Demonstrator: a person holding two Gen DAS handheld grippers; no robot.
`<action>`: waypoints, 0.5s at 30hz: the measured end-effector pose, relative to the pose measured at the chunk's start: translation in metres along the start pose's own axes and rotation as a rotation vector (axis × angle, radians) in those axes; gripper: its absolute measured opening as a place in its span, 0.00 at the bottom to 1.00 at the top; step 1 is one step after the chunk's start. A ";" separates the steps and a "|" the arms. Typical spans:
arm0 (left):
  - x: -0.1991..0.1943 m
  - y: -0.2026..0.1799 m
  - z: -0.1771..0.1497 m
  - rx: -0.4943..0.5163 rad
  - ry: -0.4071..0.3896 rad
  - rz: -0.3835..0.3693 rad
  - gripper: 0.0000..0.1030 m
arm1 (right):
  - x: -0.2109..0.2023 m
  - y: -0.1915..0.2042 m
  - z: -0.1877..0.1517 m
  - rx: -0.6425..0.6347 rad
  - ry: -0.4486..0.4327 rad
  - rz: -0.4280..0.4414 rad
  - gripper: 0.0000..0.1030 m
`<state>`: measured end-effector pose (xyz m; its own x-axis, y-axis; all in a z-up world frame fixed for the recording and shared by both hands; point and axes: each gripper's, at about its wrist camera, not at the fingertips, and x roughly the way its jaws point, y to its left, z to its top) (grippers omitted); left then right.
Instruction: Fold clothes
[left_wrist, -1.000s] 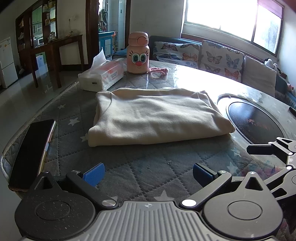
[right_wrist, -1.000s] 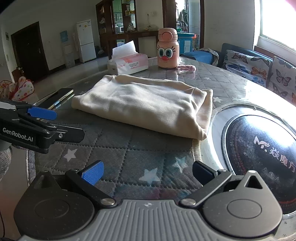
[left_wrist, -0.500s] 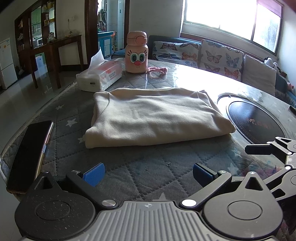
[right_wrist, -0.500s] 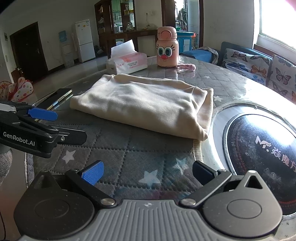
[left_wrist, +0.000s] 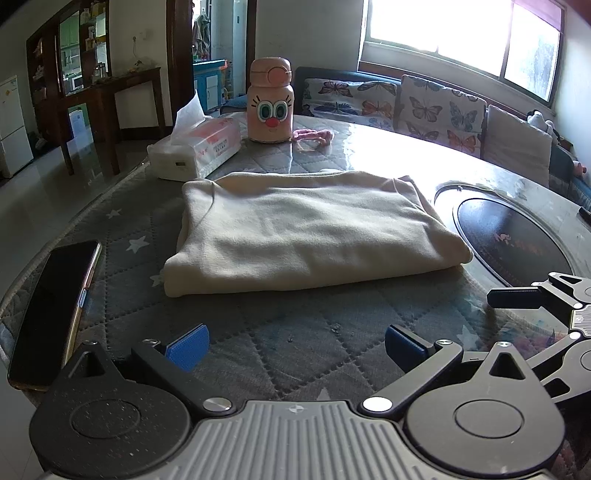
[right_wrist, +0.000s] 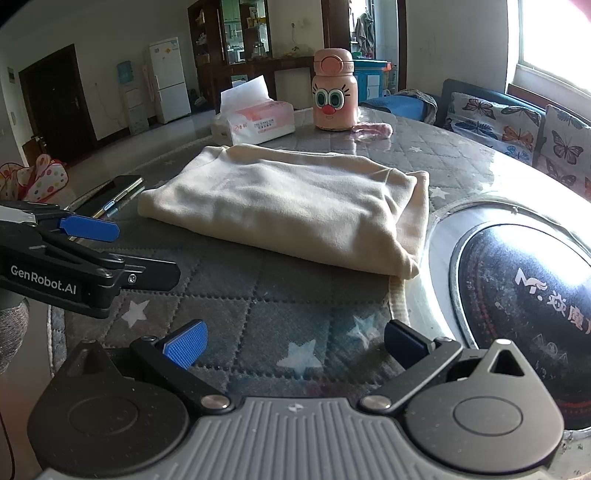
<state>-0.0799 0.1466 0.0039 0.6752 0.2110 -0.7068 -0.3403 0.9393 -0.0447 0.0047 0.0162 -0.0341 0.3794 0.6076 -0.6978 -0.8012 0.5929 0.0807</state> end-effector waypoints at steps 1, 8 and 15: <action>0.000 0.000 0.000 0.000 0.000 0.000 1.00 | 0.000 0.000 0.000 0.000 0.000 0.001 1.00; 0.002 -0.001 0.000 0.003 0.004 0.002 1.00 | 0.001 0.000 0.000 -0.005 0.000 -0.002 1.00; 0.004 -0.002 0.000 0.006 0.009 -0.001 1.00 | 0.003 0.005 -0.002 -0.040 0.007 -0.022 1.00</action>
<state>-0.0768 0.1458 0.0012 0.6697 0.2071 -0.7131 -0.3356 0.9411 -0.0418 0.0010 0.0203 -0.0373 0.3943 0.5906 -0.7041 -0.8104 0.5848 0.0367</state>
